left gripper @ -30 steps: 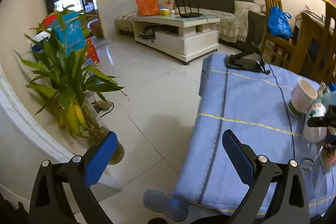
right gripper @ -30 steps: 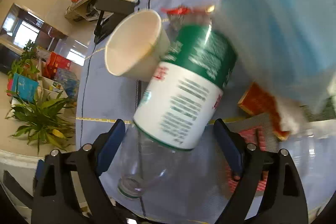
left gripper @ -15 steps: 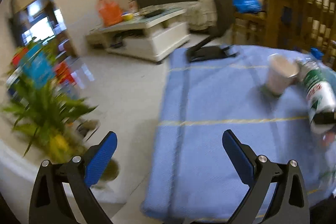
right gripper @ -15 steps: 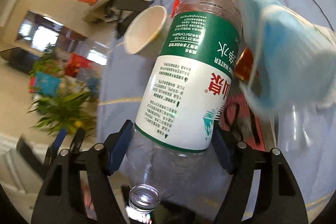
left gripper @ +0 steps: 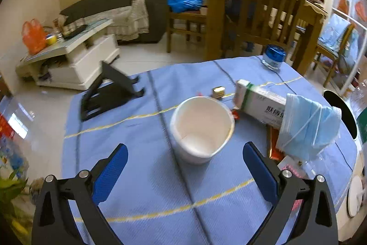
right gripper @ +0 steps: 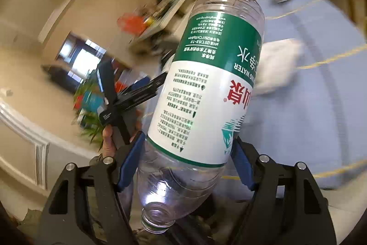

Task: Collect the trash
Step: 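Grasp the green-label water bottle with the right gripper while the left gripper grasps the paper cup, then carry the bottle and paper cup to the bin and release both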

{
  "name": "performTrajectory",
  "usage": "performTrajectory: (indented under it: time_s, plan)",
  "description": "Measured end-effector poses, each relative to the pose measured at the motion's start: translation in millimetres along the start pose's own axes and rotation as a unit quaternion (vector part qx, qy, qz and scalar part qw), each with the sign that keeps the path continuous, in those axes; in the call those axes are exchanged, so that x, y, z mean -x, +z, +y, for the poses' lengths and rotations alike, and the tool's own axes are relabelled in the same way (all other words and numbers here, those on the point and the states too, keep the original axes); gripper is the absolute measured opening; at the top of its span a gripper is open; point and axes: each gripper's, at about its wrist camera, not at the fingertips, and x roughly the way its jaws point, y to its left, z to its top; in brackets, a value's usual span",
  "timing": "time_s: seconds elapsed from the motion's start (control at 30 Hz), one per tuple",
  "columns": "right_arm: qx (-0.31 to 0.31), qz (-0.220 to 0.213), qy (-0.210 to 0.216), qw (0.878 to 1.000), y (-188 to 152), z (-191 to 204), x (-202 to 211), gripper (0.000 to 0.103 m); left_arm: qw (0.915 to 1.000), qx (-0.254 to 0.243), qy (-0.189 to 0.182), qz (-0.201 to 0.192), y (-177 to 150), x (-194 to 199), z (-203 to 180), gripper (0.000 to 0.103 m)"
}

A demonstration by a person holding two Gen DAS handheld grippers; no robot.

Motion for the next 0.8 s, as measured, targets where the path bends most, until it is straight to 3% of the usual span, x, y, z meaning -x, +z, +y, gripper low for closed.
performTrajectory:
  time_s: [0.2, 0.23, 0.27, 0.3, 0.53, 0.67, 0.8]
  plan:
    - [-0.03, -0.065, -0.038, 0.997, 4.6, -38.9, 54.8, 0.071, 0.9996, -0.002, -0.015, 0.024, 10.5, -32.4, -4.7, 0.093]
    - [-0.034, -0.073, -0.042, 0.996, 2.3, -43.4, 61.2, 0.071, 0.9995, -0.002, -0.012, 0.028, 11.0, -36.9, -5.0, 0.087]
    - [-0.039, -0.082, -0.049, 0.995, 3.1, -48.2, 66.6, 0.071, 0.9993, -0.006, -0.01, 0.036, 10.5, -41.9, -6.1, 0.065]
    - [-0.042, -0.088, -0.054, 0.994, -0.8, -50.3, 71.6, 0.071, 0.9989, -0.009, -0.014, 0.044, 9.5, -45.1, -5.4, 0.053]
    - [-0.058, -0.118, -0.083, 0.988, -5.6, -61.8, 91.8, 0.071, 0.9995, -0.018, -0.014, 0.021, -1.7, -26.5, -3.5, 0.049]
    - [-0.067, -0.142, -0.115, 0.981, -7.9, -84.4, 109.7, 0.071, 0.999, -0.005, -0.041, -0.015, -2.2, 8.0, 2.6, 0.049]
    - [-0.062, -0.186, -0.197, 0.961, 7.1, -112.4, 135.2, 0.071, 0.9973, -0.016, -0.054, -0.048, 5.5, 45.5, -10.9, 0.049]
